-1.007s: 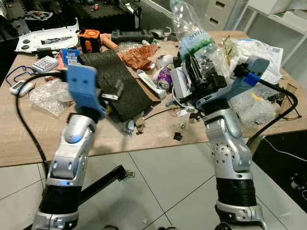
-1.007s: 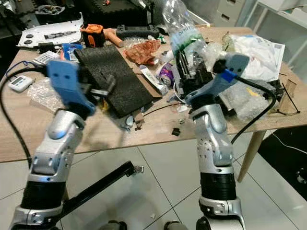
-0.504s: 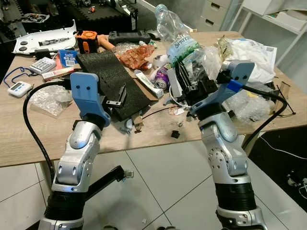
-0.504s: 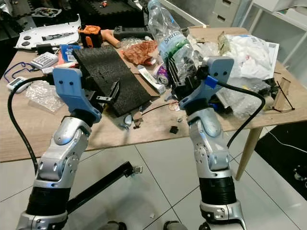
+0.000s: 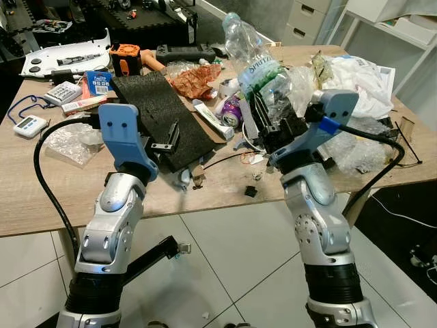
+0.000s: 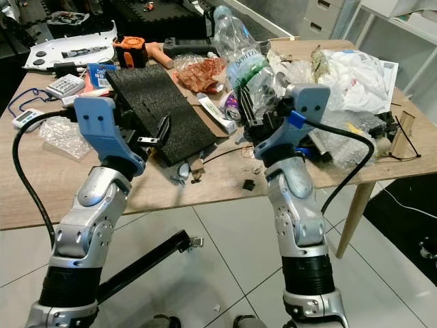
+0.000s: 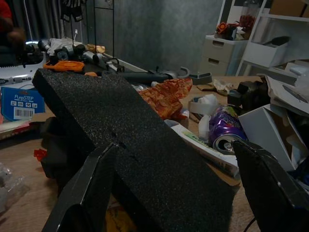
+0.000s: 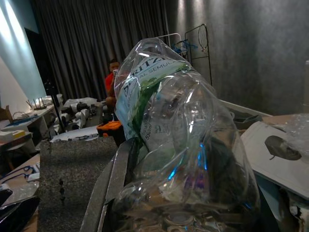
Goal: Picking trash to rubbish bin
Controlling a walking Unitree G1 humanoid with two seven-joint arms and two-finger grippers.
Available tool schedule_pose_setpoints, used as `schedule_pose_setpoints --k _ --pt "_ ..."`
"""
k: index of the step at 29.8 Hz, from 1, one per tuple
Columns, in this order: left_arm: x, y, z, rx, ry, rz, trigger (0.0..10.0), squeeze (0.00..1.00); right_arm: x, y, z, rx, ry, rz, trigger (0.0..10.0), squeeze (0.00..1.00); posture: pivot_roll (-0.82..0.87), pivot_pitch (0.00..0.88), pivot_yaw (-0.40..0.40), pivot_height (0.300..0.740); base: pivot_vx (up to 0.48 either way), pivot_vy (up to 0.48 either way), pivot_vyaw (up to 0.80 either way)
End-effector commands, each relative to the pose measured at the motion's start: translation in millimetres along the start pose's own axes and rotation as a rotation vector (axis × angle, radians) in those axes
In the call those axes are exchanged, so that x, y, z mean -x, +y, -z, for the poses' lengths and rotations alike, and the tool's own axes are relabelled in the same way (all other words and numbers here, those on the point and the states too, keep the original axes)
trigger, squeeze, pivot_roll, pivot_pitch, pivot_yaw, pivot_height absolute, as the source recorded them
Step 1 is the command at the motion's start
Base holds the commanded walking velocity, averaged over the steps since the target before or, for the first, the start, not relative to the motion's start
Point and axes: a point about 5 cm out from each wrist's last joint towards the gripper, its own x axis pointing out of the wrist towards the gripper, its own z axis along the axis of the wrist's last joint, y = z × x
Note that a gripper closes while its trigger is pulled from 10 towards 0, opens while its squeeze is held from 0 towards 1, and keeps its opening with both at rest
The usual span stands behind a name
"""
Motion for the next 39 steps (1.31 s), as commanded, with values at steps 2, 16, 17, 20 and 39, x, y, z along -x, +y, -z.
schedule_pose_setpoints --k 2,16,17,20,39 --pt "1.3 -2.0 2.7 -0.001 0.019 0.009 10.0 0.00 3.2 -1.5 1.3 0.001 0.010 0.011 10.0 0.00 0.01 0.184 -0.021 0.740 -0.371 0.000 0.00" --pt "1.5 -2.1 2.9 0.003 0.022 0.013 10.0 0.00 4.6 -1.3 2.2 -0.005 0.015 0.018 10.0 0.00 0.01 0.186 -0.022 0.740 -0.376 0.000 0.00" --pt "1.6 -2.1 2.9 0.003 0.023 0.014 10.0 0.00 4.6 -1.3 2.3 -0.006 0.016 0.018 10.0 0.00 0.01 0.186 -0.022 0.740 -0.375 0.000 0.00" --pt "1.5 -2.1 2.5 0.000 0.023 0.013 10.0 0.00 4.3 -1.2 2.1 -0.008 0.017 0.017 10.0 0.00 0.01 0.190 -0.023 0.740 -0.365 0.000 0.00" --pt "-1.1 -6.6 6.9 -0.057 0.074 0.072 10.0 0.00 4.8 -0.7 3.1 -0.011 0.025 0.022 10.0 0.00 0.01 0.191 -0.015 0.740 -0.034 -0.025 0.00"
